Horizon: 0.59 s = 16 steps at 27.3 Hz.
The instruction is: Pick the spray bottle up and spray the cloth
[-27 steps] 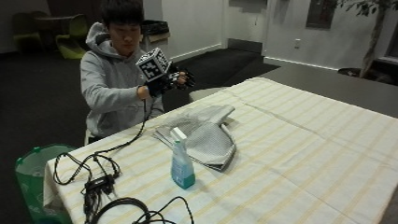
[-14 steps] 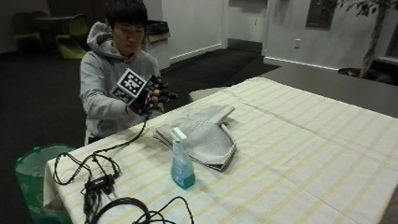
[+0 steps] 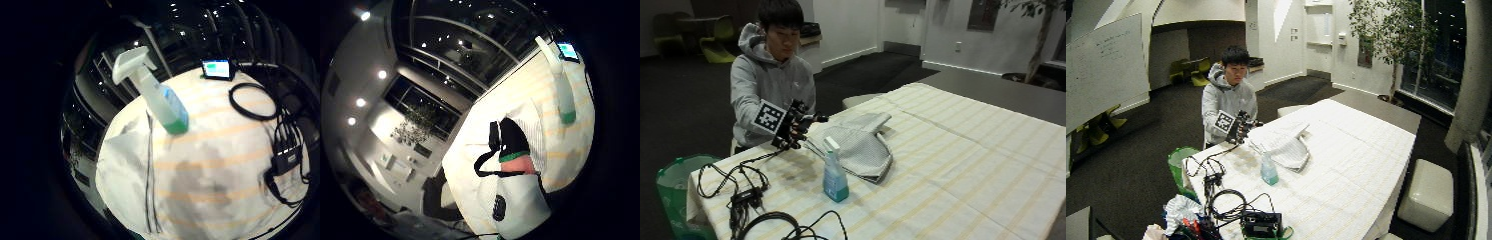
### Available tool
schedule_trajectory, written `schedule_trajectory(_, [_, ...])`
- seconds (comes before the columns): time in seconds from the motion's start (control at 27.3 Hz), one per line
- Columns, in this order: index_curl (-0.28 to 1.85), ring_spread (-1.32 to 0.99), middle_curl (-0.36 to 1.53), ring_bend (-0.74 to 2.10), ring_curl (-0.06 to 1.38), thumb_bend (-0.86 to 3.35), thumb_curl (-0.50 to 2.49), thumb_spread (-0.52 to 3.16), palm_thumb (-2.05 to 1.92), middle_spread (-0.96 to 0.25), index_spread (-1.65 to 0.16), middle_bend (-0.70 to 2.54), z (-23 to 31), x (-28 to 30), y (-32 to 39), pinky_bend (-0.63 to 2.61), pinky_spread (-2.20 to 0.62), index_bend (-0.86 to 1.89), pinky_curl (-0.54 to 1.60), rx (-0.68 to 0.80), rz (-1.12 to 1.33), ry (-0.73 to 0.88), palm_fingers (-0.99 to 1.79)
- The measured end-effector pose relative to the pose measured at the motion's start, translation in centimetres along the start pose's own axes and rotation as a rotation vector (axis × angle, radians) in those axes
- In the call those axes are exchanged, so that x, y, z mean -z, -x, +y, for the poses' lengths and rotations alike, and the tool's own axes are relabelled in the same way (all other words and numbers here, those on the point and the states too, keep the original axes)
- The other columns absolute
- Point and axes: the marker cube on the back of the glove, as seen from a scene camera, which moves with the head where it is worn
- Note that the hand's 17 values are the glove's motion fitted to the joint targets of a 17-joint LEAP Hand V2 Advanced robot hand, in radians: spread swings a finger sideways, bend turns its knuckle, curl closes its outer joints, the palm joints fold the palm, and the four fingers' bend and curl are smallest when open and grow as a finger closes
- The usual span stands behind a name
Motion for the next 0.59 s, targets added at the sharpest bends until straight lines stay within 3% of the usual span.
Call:
schedule_trajectory(0.26, [0.12, 0.01, 0.38, 0.44, 0.31, -0.02, 0.45, 1.00, 0.76, -0.05, -0.29, 0.33, -2.6, -2.4, -2.8, 0.51, 0.26, 0.09, 0.37, -0.053, -0.020, -0.023, 0.20])
schedule_trajectory(0.59, [0.13, 0.02, 0.38, 0.44, 0.31, -0.03, 0.45, 0.98, 0.77, -0.04, -0.29, 0.32, -4.7, -6.1, -5.2, 0.53, 0.26, 0.09, 0.37, -0.234, -0.106, 0.022, 0.17])
